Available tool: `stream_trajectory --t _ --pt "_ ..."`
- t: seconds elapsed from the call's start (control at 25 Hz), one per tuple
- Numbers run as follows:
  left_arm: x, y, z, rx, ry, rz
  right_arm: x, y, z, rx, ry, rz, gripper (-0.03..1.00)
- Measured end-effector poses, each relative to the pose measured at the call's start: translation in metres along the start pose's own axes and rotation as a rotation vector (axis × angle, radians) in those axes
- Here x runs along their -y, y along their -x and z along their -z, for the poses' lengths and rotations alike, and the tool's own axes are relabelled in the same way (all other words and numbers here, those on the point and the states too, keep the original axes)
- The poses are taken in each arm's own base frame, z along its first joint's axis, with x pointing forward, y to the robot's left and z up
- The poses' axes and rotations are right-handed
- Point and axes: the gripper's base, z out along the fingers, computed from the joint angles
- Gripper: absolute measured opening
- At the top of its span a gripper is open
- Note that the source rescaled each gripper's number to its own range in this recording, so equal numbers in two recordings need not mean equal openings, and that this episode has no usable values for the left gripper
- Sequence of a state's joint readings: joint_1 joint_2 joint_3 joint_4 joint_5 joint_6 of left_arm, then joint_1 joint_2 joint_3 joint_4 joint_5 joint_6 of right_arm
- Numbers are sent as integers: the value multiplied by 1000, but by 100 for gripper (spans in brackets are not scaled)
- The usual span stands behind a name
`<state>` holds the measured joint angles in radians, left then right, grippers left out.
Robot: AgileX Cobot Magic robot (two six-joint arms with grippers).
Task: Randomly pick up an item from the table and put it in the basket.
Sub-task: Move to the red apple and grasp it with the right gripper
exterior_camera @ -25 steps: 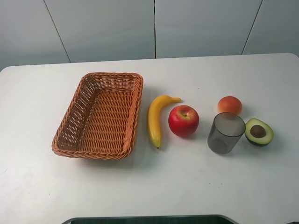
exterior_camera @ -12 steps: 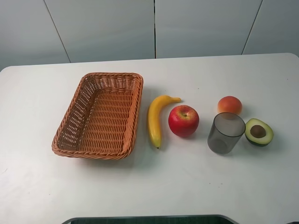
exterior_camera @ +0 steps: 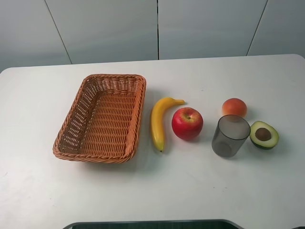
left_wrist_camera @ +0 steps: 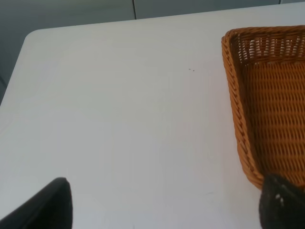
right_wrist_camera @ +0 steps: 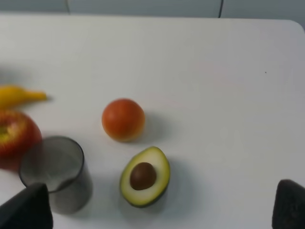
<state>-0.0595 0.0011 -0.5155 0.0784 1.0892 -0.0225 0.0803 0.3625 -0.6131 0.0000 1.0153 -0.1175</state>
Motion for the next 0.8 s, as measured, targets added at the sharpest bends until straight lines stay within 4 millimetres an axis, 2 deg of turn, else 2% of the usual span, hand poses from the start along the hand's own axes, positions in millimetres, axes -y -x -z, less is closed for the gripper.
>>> stream_trajectory --t 0.24,0.44,0.56,0.8 --pt "0 0 0 0 0 0 -5 52 -62 -244 150 262 100" --pt "0 0 0 0 0 0 -35 97 -99 -300 283 470 100" --pt "0 0 0 0 0 0 -55 110 -124 -348 348 571 100" --pt "0 0 0 0 0 0 -94 110 -173 -431 472 785 100"
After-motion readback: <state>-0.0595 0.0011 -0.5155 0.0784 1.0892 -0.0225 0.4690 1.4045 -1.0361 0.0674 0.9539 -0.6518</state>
